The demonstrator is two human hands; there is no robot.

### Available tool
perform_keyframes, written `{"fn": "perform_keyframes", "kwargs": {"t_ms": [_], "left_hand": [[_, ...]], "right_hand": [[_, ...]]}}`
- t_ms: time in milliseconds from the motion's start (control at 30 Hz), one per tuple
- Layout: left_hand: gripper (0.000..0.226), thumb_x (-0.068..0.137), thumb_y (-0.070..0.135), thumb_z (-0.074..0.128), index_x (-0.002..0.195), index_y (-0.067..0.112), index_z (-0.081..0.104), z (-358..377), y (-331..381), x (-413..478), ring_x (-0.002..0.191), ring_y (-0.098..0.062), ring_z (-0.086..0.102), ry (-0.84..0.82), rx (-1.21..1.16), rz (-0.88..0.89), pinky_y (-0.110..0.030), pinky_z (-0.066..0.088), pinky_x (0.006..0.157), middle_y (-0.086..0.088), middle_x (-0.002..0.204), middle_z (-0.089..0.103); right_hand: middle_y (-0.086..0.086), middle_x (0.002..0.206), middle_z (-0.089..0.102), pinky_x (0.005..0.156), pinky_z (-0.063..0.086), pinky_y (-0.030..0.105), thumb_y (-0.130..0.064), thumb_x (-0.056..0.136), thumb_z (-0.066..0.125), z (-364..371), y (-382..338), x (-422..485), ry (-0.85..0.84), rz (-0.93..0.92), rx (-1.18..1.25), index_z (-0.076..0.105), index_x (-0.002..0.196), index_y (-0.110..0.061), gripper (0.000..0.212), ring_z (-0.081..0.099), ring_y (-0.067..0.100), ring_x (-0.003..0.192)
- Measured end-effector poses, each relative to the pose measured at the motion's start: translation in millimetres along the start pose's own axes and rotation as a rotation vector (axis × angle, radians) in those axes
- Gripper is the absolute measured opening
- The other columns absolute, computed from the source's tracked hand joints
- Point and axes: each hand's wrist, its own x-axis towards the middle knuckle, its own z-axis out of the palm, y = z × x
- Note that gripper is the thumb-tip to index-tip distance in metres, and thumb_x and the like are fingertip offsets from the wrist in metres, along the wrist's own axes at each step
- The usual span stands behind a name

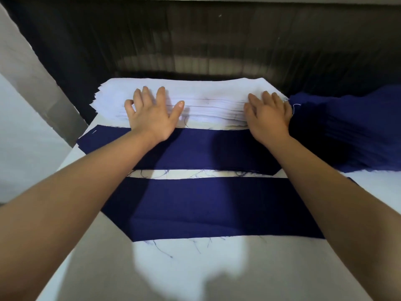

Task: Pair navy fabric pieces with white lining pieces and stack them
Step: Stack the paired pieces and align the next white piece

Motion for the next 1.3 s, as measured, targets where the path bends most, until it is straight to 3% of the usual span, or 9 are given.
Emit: {"fn": "perform_keyframes", "kwargs": {"t_ms": [300, 433, 567, 667, 733, 833, 967, 1100, 1300], "left_hand": [[0.051, 0.099, 0.045, 0.034, 0.138, 0.012, 0.04, -1, -15, -2, 0.135, -0.023, 0.025, 0.113, -0.038, 0.13, -0.045, 0.013, 0.105, -0.005, 0.146, 0.035], [0.043, 0.097, 0.036, 0.049, 0.135, 0.015, 0.048, -10, -20, -5, 0.131, -0.023, 0.031, 0.259, -0.127, 0.172, -0.039, 0.014, 0.102, -0.002, 0.141, 0.043], [0.024, 0.093, 0.027, 0.055, 0.115, 0.02, 0.063, -22, -25, -15, 0.118, -0.02, 0.044, 0.513, -0.211, 0.238, -0.031, 0.014, 0.089, 0.003, 0.123, 0.058], [0.013, 0.092, 0.026, 0.057, 0.098, 0.02, 0.067, -31, -24, -29, 0.107, -0.019, 0.048, 0.625, -0.241, 0.256, -0.027, 0.012, 0.078, 0.004, 0.107, 0.064], [0.012, 0.093, 0.024, 0.056, 0.091, 0.02, 0.067, -32, -23, -39, 0.104, -0.02, 0.05, 0.64, -0.261, 0.256, -0.028, 0.012, 0.077, 0.004, 0.102, 0.065], [0.011, 0.093, 0.017, 0.056, 0.096, 0.017, 0.067, -29, -23, -54, 0.1, -0.017, 0.051, 0.592, -0.374, 0.269, -0.027, 0.013, 0.08, 0.002, 0.102, 0.064], [0.024, 0.094, 0.014, 0.059, 0.117, 0.017, 0.064, -26, -30, -75, 0.09, -0.012, 0.051, 0.499, -0.454, 0.333, -0.028, 0.015, 0.082, 0.004, 0.097, 0.056], [0.02, 0.091, 0.015, 0.061, 0.107, 0.013, 0.072, -22, -35, -100, 0.086, -0.024, 0.057, 0.442, -0.42, 0.425, -0.032, 0.016, 0.08, -0.003, 0.091, 0.063], [0.014, 0.085, 0.015, 0.063, 0.09, 0.011, 0.076, -20, -43, -137, 0.083, -0.014, 0.051, 0.487, -0.393, 0.503, -0.029, 0.018, 0.075, -0.009, 0.089, 0.062]], "right_hand": [[-0.003, 0.153, 0.026, 0.107, 0.012, 0.045, -0.031, 0.096, 0.036, -8, -3, 2, 0.05, -0.01, -0.029, 0.035, 0.142, -0.019, 0.048, 0.018, 0.029, 0.138], [0.0, 0.145, 0.039, 0.1, 0.022, 0.036, -0.018, 0.094, 0.045, -15, 1, -1, 0.24, -0.03, 0.123, 0.045, 0.138, -0.017, 0.044, 0.036, 0.027, 0.127], [0.001, 0.13, 0.056, 0.095, 0.043, 0.028, -0.018, 0.095, 0.05, -29, 3, -9, 0.383, -0.012, 0.368, 0.063, 0.119, -0.011, 0.028, 0.057, 0.02, 0.108], [0.001, 0.131, 0.054, 0.086, 0.052, 0.032, -0.017, 0.095, 0.052, -37, 6, -19, 0.419, -0.041, 0.5, 0.066, 0.113, -0.009, 0.024, 0.064, 0.021, 0.096], [-0.002, 0.137, 0.046, 0.074, 0.054, 0.021, -0.015, 0.095, 0.053, -40, 10, -26, 0.417, -0.075, 0.605, 0.065, 0.108, -0.009, 0.019, 0.066, 0.015, 0.081], [-0.01, 0.139, 0.04, 0.056, 0.052, 0.016, -0.014, 0.096, 0.05, -41, 17, -45, 0.367, -0.12, 0.77, 0.055, 0.103, -0.017, 0.009, 0.066, 0.008, 0.069], [-0.043, 0.108, 0.046, 0.054, 0.056, 0.023, -0.015, 0.099, 0.042, -38, 34, -76, 0.288, -0.079, 0.937, 0.048, 0.122, -0.014, 0.024, 0.068, 0.01, 0.079], [-0.034, 0.103, 0.054, 0.062, 0.058, 0.03, -0.012, 0.1, 0.036, -39, 52, -114, 0.235, -0.204, 0.914, 0.047, 0.104, -0.045, 0.036, 0.069, 0.014, 0.078], [0.0, 0.103, 0.062, 0.073, 0.055, 0.022, -0.007, 0.094, 0.044, -47, 78, -150, 0.188, -0.264, 0.787, 0.055, 0.101, -0.017, 0.015, 0.067, 0.009, 0.083]]}}
